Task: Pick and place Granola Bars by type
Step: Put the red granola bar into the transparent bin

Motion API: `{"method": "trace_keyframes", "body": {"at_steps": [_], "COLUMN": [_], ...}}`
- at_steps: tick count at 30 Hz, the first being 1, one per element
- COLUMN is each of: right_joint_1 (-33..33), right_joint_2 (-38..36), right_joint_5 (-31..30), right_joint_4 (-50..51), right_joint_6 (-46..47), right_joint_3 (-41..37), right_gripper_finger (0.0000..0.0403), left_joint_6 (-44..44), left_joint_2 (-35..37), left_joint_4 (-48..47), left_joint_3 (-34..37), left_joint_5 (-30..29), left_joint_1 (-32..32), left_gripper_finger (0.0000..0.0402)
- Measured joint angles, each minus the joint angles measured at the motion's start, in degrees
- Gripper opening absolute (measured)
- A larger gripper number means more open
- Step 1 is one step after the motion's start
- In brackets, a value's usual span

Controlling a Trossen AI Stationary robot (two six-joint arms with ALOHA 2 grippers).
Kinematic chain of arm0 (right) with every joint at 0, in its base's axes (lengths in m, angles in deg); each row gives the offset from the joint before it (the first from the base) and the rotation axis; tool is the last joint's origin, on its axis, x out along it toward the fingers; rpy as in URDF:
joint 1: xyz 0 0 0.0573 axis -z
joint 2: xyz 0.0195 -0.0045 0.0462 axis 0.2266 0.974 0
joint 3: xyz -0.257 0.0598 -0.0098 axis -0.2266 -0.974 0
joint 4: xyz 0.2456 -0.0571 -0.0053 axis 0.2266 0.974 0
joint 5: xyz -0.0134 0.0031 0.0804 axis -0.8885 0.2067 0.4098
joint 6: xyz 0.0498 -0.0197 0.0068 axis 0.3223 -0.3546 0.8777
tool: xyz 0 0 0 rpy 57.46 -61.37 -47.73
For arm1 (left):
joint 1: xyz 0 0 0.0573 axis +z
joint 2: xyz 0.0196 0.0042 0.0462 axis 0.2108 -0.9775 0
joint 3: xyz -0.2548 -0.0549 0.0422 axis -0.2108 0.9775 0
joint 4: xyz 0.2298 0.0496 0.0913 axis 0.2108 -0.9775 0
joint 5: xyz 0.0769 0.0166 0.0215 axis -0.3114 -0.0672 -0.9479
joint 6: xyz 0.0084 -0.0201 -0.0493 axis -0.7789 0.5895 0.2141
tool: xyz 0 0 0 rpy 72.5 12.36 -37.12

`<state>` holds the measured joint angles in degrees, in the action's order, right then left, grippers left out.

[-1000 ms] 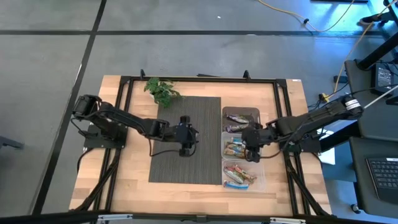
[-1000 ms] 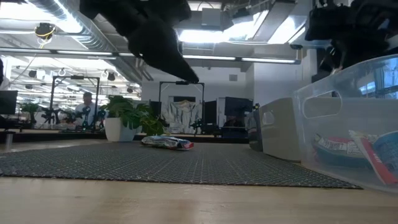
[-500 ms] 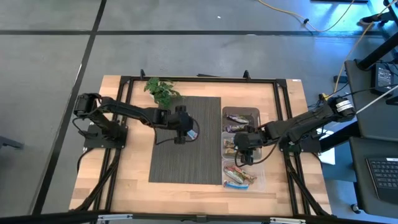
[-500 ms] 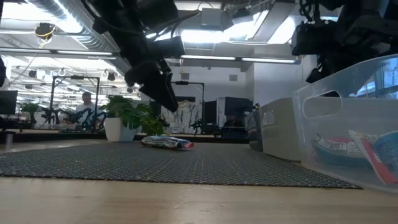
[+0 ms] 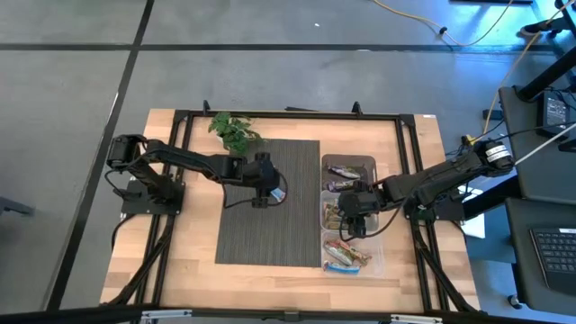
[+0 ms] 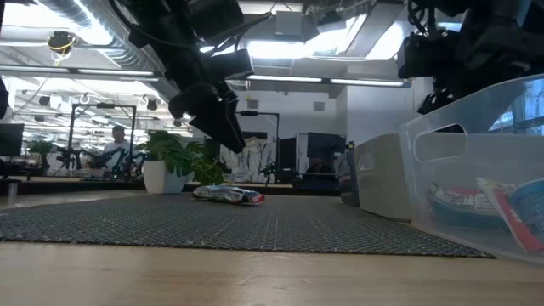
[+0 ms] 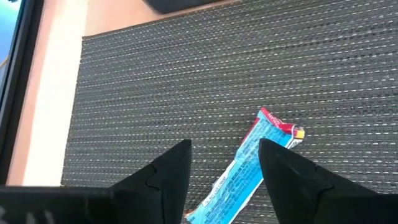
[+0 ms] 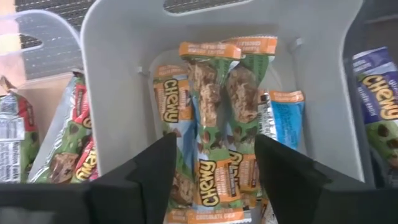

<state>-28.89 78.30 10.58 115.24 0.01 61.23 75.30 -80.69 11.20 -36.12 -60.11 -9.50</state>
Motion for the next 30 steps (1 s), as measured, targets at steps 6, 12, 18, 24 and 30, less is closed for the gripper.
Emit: {"method": "trace_keyframes", "body": {"at_steps": [6,12,18,24,30], "right_joint_1": [0.0,0.0,0.0,0.0,0.0], "right_joint_2": [0.0,0.0,-0.02,-0.02,-0.02], "right_joint_5": [-0.26,-0.3,-0.32,-0.32,-1.04], "right_joint_4": [-0.03,-0.11,-0.37,-0.44,-0.42], "right_joint_6": [-1.13,-1.55,-2.85,-2.69,-2.95], "right_joint_3": [0.0,0.0,0.0,-0.01,-0.02], "right_gripper_finger": [0.0228,0.0226,0.0225,0.0225,0.0225], "left_joint_6": [-0.01,0.33,0.25,-1.06,3.52], "left_joint_2": [0.0,0.0,-0.09,-0.98,-1.02], "left_joint_4": [-0.01,-0.02,-0.41,-0.27,3.55], "left_joint_3": [0.0,0.0,0.0,0.04,0.04], "left_joint_5": [0.03,5.17,5.61,3.45,3.3], "left_joint_1": [0.0,0.14,0.12,0.09,-0.4], "left_gripper_finger": [0.0179,0.021,0.0273,0.0305,0.0306]}}
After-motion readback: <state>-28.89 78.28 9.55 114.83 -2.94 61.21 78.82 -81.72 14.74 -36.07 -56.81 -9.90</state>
